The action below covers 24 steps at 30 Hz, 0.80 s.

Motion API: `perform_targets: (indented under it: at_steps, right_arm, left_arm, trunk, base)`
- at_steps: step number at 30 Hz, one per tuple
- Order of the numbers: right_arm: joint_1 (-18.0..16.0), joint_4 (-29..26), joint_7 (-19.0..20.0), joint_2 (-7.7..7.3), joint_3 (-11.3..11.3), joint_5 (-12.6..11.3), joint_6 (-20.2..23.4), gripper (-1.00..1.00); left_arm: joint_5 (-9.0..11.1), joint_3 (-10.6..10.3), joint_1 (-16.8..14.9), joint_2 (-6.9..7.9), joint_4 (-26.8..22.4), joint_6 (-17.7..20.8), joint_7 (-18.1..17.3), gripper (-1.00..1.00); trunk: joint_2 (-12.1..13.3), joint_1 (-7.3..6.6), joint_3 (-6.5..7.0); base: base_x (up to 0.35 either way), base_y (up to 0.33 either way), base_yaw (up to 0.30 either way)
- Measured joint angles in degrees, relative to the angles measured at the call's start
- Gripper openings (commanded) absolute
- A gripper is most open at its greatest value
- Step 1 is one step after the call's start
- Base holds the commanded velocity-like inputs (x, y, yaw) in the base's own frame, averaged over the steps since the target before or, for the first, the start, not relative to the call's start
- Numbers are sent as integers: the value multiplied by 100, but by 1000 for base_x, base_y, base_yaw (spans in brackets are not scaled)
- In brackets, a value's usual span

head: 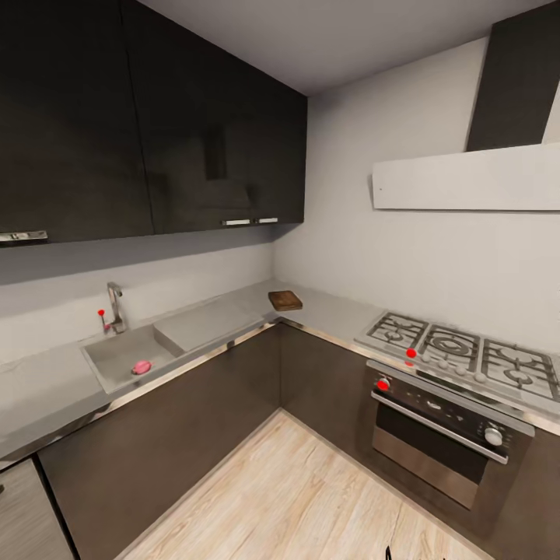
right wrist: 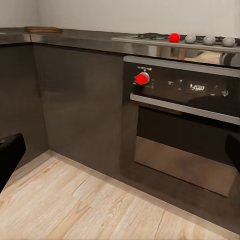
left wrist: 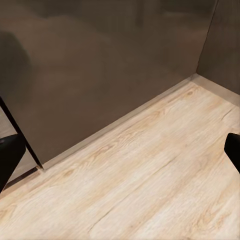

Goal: In the kitchen, take the Vidalia onion out of the sink, dice it on the chopping board with the paring knife, put the diced onion into the bowl on the countertop, then place both the paring knife and the chopping board into the sink.

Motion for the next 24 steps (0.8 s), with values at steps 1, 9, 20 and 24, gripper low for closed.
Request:
perform_targets:
  at_steps: [1, 9, 20, 24]
  right_arm:
    - [0, 0, 0, 0, 0, 0, 0, 100]
    - [0, 6, 0, 0, 0, 2, 2, 100]
    - [0, 28, 0, 0, 0, 7, 7, 100]
    - [0, 70, 0, -1, 0, 8, 5, 100]
  left_arm:
    - [3, 0, 0, -1, 0, 0, 0, 100]
    - [5, 0, 0, -2, 7, -1, 0, 100]
    - [3, 0, 0, -2, 15, 4, -7, 100]
    - [0, 0, 0, -1, 36, 2, -9, 100]
  trunk:
    - [0, 0, 0]
    - [0, 0, 0]
    - [0, 0, 0]
    - [0, 0, 0]
  base:
    - [0, 0, -1]
    - [0, 0, 0]
    - [0, 0, 0]
    - [0, 0, 0]
